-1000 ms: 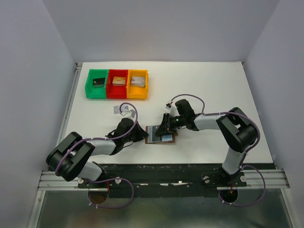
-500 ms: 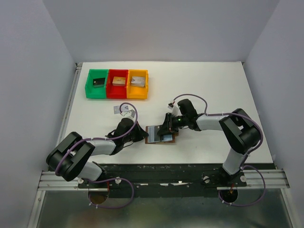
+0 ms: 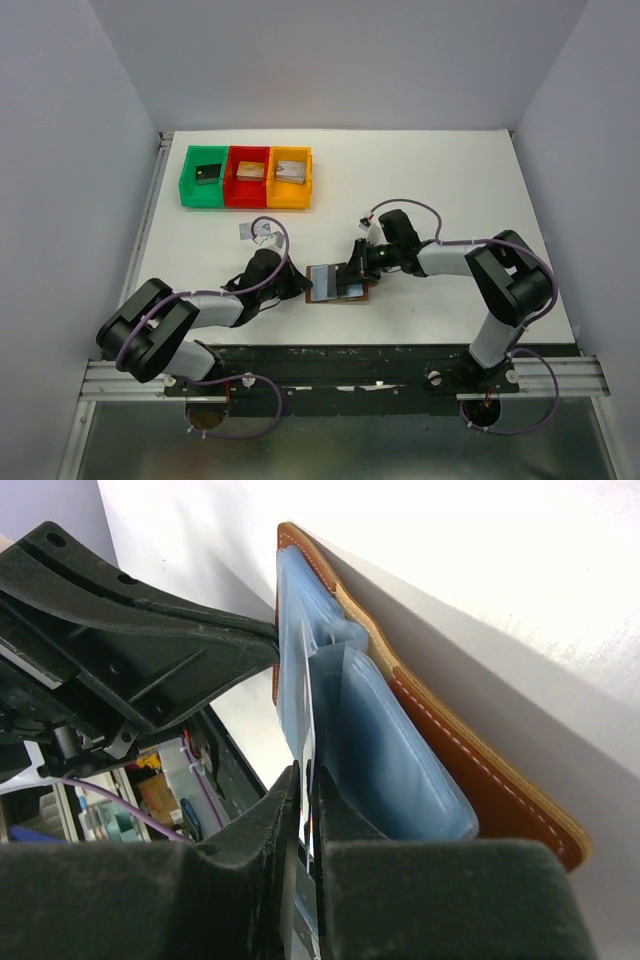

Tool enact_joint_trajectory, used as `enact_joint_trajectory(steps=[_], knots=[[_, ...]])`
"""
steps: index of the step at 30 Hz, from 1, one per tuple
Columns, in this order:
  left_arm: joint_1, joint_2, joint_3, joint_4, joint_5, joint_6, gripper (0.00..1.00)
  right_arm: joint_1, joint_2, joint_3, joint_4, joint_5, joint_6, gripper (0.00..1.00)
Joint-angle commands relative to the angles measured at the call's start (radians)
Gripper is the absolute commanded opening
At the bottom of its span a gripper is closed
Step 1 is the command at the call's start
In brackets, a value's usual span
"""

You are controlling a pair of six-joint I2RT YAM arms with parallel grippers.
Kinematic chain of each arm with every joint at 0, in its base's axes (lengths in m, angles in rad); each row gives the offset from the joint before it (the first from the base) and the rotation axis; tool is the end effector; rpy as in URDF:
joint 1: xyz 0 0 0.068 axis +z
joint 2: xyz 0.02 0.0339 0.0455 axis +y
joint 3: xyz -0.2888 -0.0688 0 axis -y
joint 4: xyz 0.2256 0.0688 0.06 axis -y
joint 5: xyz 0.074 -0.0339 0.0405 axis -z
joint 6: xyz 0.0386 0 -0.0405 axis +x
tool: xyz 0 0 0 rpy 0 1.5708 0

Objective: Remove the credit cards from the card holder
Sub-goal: Remove the credit card from the card holder.

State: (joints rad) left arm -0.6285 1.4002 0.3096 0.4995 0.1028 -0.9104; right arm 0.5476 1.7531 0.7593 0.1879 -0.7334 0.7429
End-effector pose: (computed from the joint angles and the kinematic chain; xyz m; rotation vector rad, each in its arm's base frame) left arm 0.1770 -0.1336 0.1631 -0.2643 2.3182 -0.9514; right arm 0.2570 0.1870 0.1671 -0.1459 2.6198 1.4230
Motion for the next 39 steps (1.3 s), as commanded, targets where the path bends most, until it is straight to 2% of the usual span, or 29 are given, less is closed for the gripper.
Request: enact_joint_trajectory(steps=[1, 10, 15, 23, 34, 37, 39], knots=[[0.000, 0.002, -0.055, -0.138, -0.034, 0.010, 0.00, -0.011, -0.037, -0.017, -0.014, 0.029, -0.016, 0.16], [0.001, -0.007, -0.060, -0.136, -0.035, 0.008, 0.00, -0.020, -0.046, -0.021, -0.030, 0.040, -0.023, 0.11], [0.001, -0.009, -0.063, -0.134, -0.035, 0.005, 0.00, -0.020, -0.053, -0.025, -0.028, 0.042, -0.027, 0.00], [0.001, -0.027, -0.072, -0.136, -0.043, 0.004, 0.00, -0.047, -0.098, -0.034, -0.070, 0.066, -0.036, 0.00], [0.001, -0.052, -0.061, -0.138, -0.032, 0.034, 0.00, -0.074, -0.251, 0.009, -0.294, 0.155, -0.137, 0.00], [0.001, -0.079, -0.052, -0.148, -0.026, 0.056, 0.12, -0.074, -0.312, 0.037, -0.376, 0.187, -0.195, 0.00], [0.003, -0.116, -0.041, -0.151, -0.011, 0.074, 0.29, -0.074, -0.357, 0.057, -0.433, 0.206, -0.236, 0.00]])
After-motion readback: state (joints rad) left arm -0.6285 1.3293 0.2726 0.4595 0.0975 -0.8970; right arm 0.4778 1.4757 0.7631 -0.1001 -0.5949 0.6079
